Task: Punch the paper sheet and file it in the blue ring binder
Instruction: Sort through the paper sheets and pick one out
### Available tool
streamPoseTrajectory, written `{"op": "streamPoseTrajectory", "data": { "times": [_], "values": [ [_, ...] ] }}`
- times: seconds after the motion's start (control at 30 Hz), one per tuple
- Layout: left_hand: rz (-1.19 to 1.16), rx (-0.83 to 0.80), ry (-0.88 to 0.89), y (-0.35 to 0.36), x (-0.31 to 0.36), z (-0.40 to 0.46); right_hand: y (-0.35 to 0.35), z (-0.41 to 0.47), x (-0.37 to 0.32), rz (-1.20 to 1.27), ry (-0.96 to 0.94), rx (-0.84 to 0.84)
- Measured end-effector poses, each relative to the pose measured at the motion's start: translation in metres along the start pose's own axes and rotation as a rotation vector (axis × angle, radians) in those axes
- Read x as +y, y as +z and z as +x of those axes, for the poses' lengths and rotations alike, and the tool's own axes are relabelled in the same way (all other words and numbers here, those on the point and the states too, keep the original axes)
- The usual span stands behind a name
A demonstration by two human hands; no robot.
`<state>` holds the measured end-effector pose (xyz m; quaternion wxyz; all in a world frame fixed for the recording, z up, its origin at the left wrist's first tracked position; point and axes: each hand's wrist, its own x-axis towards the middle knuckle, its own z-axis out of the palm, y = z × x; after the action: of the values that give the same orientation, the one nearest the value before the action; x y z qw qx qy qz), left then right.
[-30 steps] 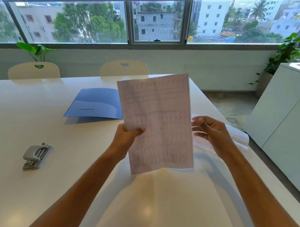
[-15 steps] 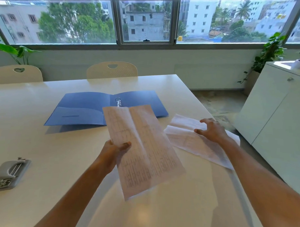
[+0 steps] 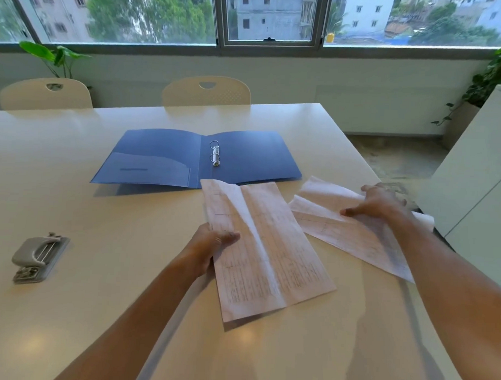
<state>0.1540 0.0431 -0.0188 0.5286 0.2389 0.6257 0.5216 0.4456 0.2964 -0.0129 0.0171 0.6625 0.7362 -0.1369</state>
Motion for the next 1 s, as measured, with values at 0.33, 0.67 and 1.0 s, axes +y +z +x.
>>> {"op": "streamPoseTrajectory", "data": {
  "times": [0.33, 0.67, 1.0],
  "values": [
    [0.041, -0.008, -0.034, -0.004, -0.004, 0.009, -0.012, 0.003, -0.010, -0.054, -0.071, -0.025],
    [0.008, -0.009, -0.042, -0.006, -0.004, 0.010, -0.046, -0.018, -0.028, 0.037, -0.249, 0.002],
    [-0.044, 0.025, -0.046, -0.006, -0.003, 0.008, -0.117, -0.102, -0.056, 0.843, -0.432, -0.257]
  ]
}}
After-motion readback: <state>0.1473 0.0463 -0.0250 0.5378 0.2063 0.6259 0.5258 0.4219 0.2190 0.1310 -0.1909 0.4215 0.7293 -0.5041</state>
